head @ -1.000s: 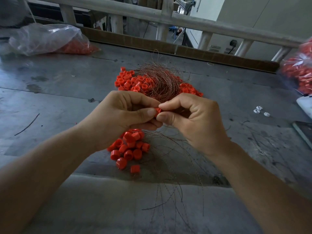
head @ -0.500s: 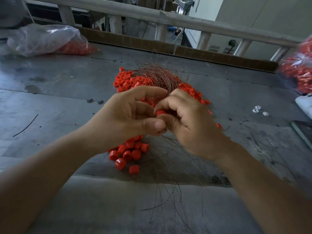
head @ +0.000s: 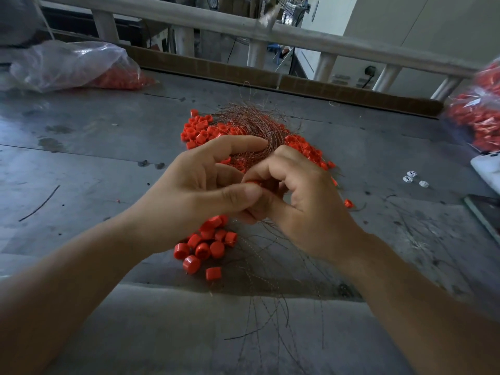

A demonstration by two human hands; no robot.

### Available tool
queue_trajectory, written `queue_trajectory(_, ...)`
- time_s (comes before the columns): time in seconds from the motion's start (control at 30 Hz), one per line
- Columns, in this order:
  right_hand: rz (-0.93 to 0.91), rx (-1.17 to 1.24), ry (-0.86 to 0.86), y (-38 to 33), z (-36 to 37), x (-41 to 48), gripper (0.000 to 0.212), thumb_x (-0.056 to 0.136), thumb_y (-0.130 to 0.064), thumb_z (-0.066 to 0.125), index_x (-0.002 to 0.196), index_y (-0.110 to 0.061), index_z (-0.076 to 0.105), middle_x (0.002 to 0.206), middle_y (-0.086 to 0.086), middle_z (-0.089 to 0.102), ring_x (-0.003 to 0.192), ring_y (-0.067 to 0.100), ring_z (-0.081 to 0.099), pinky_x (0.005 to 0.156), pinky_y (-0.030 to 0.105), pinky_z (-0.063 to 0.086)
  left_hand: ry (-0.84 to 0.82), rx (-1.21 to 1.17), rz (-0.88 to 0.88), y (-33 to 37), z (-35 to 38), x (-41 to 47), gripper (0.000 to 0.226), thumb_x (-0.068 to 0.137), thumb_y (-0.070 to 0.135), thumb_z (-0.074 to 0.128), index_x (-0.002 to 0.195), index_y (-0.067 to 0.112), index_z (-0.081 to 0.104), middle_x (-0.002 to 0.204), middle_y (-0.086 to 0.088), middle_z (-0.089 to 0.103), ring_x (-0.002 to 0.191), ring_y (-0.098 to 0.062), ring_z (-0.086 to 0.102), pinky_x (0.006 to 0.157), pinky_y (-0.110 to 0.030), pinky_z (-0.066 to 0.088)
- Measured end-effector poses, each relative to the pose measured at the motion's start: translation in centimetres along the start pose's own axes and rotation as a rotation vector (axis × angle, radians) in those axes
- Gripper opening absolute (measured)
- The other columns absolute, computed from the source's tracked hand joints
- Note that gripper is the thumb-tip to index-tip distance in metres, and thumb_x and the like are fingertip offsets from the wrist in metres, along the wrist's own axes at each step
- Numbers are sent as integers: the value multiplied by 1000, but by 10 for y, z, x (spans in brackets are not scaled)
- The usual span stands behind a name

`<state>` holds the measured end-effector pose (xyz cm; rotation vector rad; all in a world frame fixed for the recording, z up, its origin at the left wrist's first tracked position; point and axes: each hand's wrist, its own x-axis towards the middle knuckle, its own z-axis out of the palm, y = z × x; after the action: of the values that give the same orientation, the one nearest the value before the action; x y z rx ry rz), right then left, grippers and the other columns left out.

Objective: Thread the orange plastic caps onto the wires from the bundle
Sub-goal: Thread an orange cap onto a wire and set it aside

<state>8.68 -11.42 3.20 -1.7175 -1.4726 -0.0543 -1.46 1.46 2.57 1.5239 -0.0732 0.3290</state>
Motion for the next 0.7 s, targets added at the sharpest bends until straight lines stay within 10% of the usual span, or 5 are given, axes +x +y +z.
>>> queue_trajectory(0.23, 106, 190, -46, 2, -4, 1, 32, 74, -32, 65, 103, -28, 53, 92, -11, 61, 85, 1, 59, 75, 19, 50, 32, -162, -5, 7, -8, 3, 56, 61, 30, 78, 111, 16, 59, 78, -10, 71, 68, -18, 69, 58, -23, 55)
queue_trajectory(0.47, 89, 168, -7, 4, -8, 3, 13, 83, -15, 62, 80, -27, 59, 70, -13, 61, 66, 5, 59, 59, 14, 47, 109, -320, 51, 14, -18, 3, 44, 59, 16, 69, 103, 13, 67, 76, -9, 72, 66, -18, 69, 56, -21, 54)
queue_trajectory(0.7, 59, -65, 18, 6, -18, 4, 9, 85, -11, 59, 78, -9, 64, 63, -19, 50, 59, -8, 50, 56, 3, 35, 238, -2, -9, 15, -16, 4, 35, 55, 1, 74, 88, 11, 67, 72, -3, 68, 56, -15, 64, 49, -19, 50)
